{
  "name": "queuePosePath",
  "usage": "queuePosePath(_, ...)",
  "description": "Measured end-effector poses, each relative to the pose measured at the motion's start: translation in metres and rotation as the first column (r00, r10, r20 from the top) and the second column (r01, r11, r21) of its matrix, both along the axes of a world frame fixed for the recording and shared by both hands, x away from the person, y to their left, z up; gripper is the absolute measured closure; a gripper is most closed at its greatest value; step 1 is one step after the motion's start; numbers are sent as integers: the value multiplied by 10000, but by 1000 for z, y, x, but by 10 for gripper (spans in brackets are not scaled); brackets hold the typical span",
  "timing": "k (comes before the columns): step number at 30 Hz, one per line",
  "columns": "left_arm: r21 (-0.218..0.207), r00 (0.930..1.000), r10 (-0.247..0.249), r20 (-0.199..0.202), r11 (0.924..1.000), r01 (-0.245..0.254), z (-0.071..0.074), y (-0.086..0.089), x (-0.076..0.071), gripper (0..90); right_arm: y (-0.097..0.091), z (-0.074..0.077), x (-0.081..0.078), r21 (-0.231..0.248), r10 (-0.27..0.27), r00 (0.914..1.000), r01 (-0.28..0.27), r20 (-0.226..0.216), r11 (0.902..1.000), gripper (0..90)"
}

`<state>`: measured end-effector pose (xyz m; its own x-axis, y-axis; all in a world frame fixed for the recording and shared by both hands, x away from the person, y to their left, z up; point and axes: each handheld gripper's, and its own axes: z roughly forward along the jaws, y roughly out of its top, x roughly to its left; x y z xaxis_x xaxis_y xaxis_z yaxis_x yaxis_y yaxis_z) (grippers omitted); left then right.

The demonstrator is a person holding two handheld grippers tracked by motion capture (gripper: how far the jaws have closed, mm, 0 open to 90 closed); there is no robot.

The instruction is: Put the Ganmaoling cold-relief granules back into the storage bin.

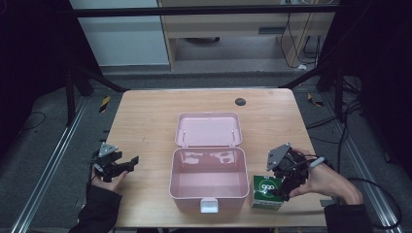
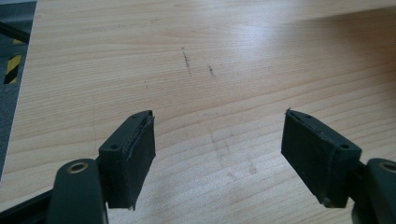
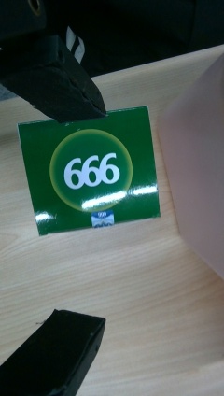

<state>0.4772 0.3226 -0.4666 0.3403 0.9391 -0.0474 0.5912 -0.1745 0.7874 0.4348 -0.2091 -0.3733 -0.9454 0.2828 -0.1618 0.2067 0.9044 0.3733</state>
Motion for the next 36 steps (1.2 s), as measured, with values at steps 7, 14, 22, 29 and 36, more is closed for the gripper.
queuePosePath(7, -12, 10000, 2, -2, 10000, -2, 0, 0, 0, 253, 3, -10, -3, -182, 182, 9994, -187, -297, 9997, 28)
queuePosePath(14, 8, 10000, -5, -8, 10000, 5, 0, 0, 0, 253, 5, -21, -5, -350, 268, 9983, -286, -514, 9990, 28)
queuePosePath(22, 9, 10000, 21, 25, 10000, -21, 0, 0, 0, 253, 8, -31, -4, -553, 360, 9968, -400, -721, 9977, 21)
queuePosePath(29, 5, 10000, 8, 21, 10000, -8, 0, 0, 0, 253, 9, -37, -4, -654, 437, 9950, -497, -898, 9966, 26)
queuePosePath(36, 36, 10000, -18, -1, 10000, 18, 0, -1, 0, 253, 10, -45, -3, -810, 374, 9948, -452, -943, 9957, 28)
